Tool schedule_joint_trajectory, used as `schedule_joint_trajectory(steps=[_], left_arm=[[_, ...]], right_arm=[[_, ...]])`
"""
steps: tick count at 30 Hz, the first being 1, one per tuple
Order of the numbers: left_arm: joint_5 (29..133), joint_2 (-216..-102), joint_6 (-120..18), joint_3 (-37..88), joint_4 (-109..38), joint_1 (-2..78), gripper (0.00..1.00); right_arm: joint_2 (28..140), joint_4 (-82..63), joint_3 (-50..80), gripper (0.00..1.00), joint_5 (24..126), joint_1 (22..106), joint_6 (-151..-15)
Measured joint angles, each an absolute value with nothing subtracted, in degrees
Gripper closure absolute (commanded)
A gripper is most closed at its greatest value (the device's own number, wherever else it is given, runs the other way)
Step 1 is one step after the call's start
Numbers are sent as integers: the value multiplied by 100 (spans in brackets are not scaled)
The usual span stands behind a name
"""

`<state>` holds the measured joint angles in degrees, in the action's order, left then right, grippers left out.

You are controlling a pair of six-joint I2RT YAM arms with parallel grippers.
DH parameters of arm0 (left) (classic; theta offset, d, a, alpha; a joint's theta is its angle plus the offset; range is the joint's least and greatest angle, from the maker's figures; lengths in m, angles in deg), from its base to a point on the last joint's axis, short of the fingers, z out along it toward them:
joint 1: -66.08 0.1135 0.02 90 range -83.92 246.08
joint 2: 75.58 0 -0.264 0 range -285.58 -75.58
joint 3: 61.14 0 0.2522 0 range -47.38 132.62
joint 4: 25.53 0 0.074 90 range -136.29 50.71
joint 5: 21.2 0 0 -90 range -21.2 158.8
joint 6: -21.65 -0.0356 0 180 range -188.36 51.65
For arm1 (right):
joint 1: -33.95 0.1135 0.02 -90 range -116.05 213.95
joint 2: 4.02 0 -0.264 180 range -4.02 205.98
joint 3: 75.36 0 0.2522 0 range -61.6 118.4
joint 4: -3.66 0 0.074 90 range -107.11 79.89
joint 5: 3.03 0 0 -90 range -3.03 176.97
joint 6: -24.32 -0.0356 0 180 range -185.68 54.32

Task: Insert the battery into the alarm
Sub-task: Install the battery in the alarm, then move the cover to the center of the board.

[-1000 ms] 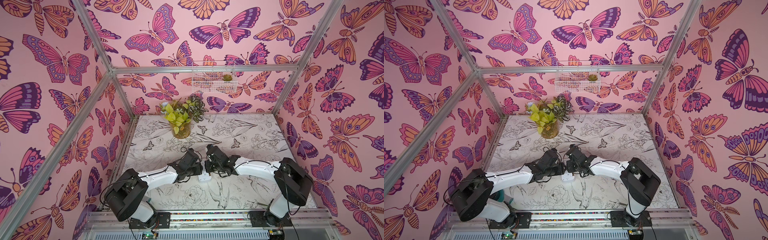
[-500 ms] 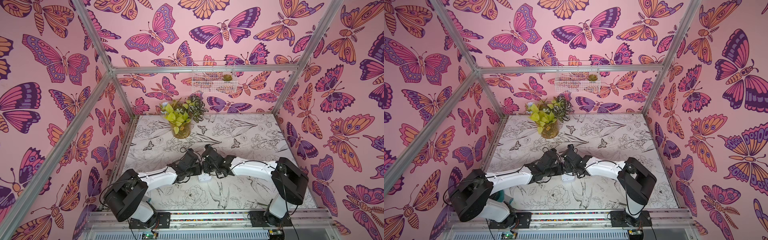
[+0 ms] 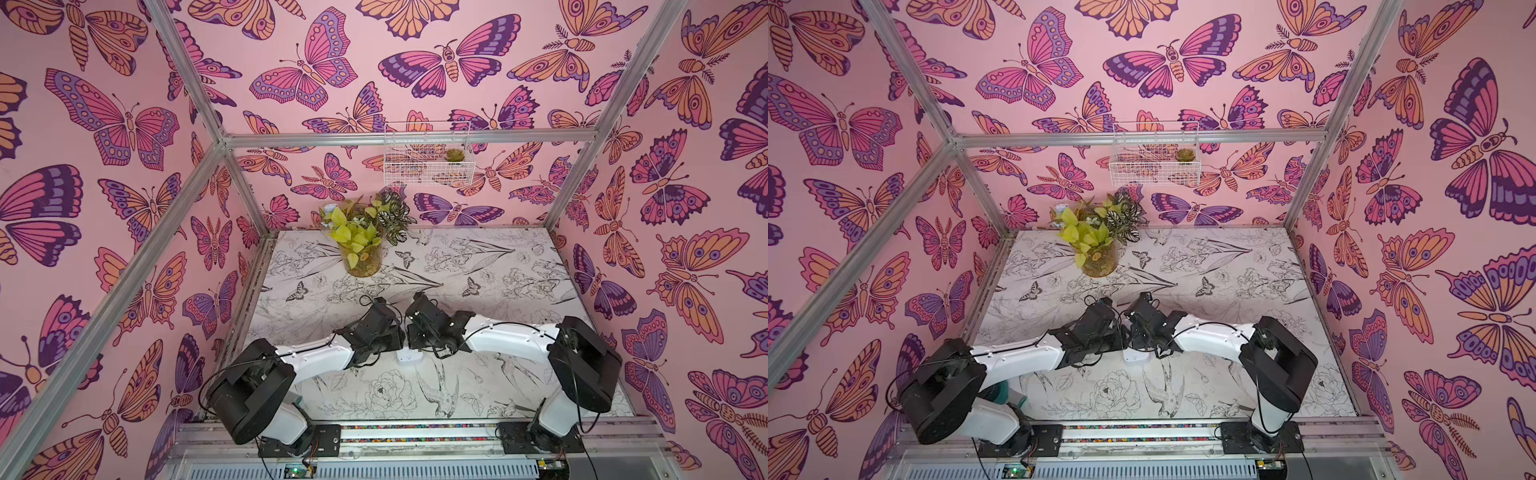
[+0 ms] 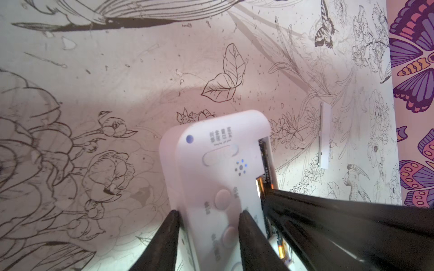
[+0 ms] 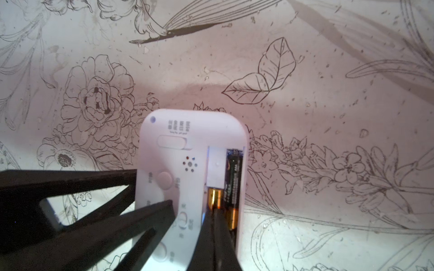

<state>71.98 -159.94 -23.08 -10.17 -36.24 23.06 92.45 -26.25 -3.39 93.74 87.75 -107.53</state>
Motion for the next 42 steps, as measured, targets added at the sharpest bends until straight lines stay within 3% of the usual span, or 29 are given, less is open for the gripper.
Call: schedule_joint_trajectory(steps=[5,11,18,24,35,42], left_arm=[[7181,-15959,-2312,-1063,-3583,2306,53],[7165,-15854,-2408,-1089,-3727,2306,49],[7144,-15801,-2485,-1076,-3893,2332,46],[7410,-15904,-2480,-1010,-3834,2332,46],[7828,-16208,-2441,-1037,-3163,2345,47],[7471,-15467,-2435,-1472,-3218,2371,48]], right_arm=[[9039,-2968,-336,93,9380,8832,-10701],[7785,-3401,-339,71,10080,8747,-10523],[6753,-3538,-1147,52,10541,7706,-10499],[7000,-3613,-1888,50,10399,6862,-10532],[7916,-3328,-1901,55,10189,6723,-10488],[7994,-3138,-1901,59,10053,6666,-10484]])
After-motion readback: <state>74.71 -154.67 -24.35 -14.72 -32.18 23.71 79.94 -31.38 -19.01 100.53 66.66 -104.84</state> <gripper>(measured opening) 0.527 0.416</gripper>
